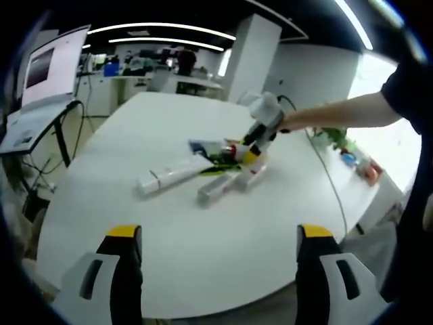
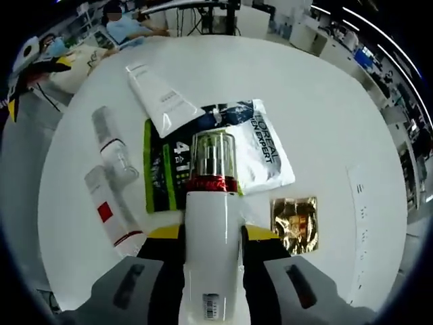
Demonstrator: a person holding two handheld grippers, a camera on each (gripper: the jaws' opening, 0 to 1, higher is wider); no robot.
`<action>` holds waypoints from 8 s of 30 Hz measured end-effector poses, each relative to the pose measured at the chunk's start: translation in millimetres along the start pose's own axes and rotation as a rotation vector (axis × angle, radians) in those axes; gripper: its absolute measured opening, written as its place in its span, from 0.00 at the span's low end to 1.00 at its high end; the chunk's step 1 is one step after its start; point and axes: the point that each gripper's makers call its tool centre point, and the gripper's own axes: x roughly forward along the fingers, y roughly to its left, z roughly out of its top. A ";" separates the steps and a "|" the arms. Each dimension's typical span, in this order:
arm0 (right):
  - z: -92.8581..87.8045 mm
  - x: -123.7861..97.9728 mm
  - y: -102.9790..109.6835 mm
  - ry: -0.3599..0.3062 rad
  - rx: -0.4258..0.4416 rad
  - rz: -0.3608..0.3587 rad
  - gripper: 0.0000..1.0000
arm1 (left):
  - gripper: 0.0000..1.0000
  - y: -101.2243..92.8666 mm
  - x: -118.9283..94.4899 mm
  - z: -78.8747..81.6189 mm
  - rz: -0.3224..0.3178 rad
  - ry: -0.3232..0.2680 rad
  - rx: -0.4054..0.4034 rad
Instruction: Arrange the skincare products in the storage area until every visible bottle or jar stands upright without overlapping.
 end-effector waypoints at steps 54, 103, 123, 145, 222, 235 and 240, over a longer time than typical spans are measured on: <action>4.5 -43.7 -2.1 -0.160 0.238 -0.066 0.28 | 0.84 -10.9 -2.1 5.7 -0.001 0.001 0.018; -7.4 -139.6 46.5 -0.546 0.532 -0.158 0.28 | 0.84 -24.3 -2.7 10.5 -0.027 -0.025 0.045; 34.8 -186.2 97.6 -0.758 0.522 -0.175 0.28 | 0.84 -6.0 -6.6 16.6 0.012 -0.066 -0.028; 64.5 -190.4 149.6 -0.872 0.517 -0.233 0.28 | 0.83 -77.0 9.8 78.2 -0.156 -0.165 -0.140; 132.8 -350.1 245.2 -1.176 0.535 0.123 0.33 | 0.23 -292.8 -77.8 219.3 -1.174 -0.256 0.167; 160.5 -381.2 265.1 -1.209 0.435 0.023 0.29 | 0.23 -295.8 -119.2 241.6 -1.428 -0.349 0.105; 161.1 -391.0 256.3 -1.220 0.445 -0.052 0.28 | 0.23 -294.0 -120.1 251.1 -1.421 -0.383 0.091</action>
